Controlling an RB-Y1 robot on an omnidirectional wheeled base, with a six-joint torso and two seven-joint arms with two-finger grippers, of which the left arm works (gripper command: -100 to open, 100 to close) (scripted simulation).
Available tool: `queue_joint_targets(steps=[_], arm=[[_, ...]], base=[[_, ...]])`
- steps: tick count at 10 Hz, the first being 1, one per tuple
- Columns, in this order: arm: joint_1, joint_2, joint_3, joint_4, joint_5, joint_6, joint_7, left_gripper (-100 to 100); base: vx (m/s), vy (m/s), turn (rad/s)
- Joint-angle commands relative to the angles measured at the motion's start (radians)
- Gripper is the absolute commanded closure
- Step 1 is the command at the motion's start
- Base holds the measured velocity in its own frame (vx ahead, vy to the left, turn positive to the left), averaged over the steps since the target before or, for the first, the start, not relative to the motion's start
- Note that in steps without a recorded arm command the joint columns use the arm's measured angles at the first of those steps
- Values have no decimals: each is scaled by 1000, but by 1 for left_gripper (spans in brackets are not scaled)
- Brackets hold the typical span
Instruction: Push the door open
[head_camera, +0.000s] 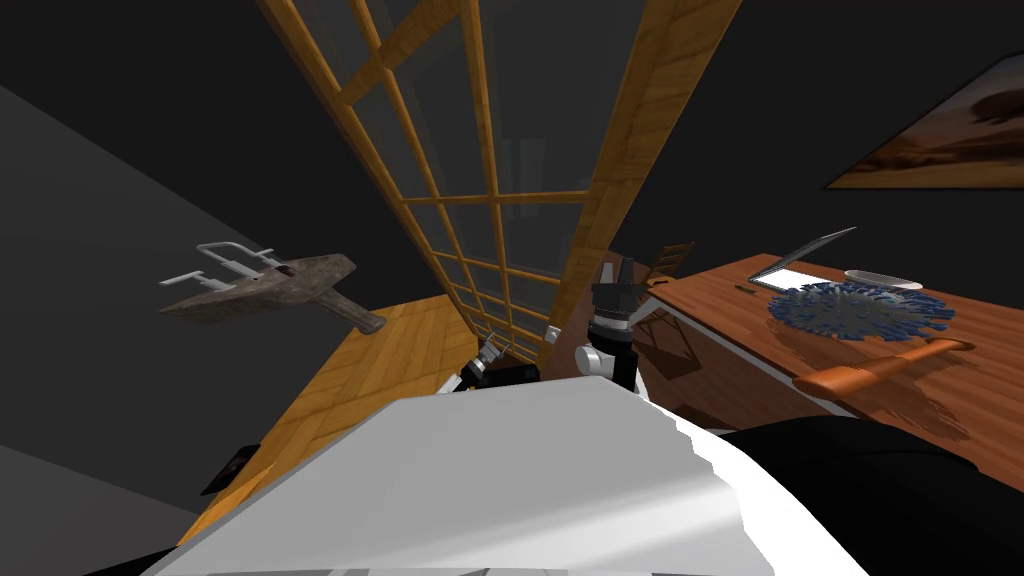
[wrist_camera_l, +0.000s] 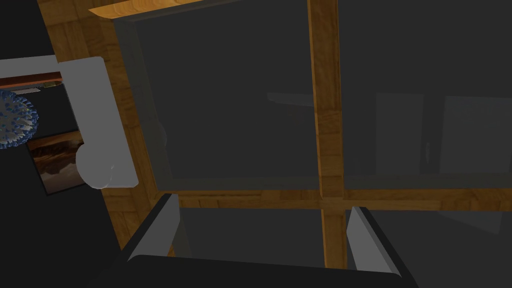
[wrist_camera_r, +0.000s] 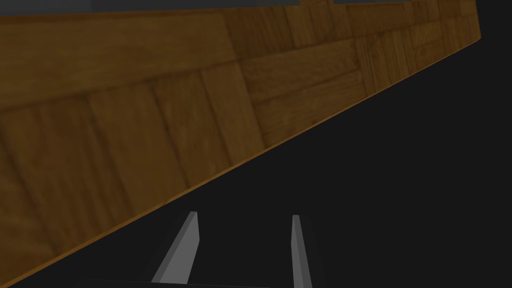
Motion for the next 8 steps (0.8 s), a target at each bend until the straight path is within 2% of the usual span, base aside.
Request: queue_joint_targets(steps=[1,8], arm=[[1,1,0,-1,-5,-1,3,-100],[1,1,0,-1,-5,-1,3,-100]], base=[[-4,-8,21],[5,-2,-4]])
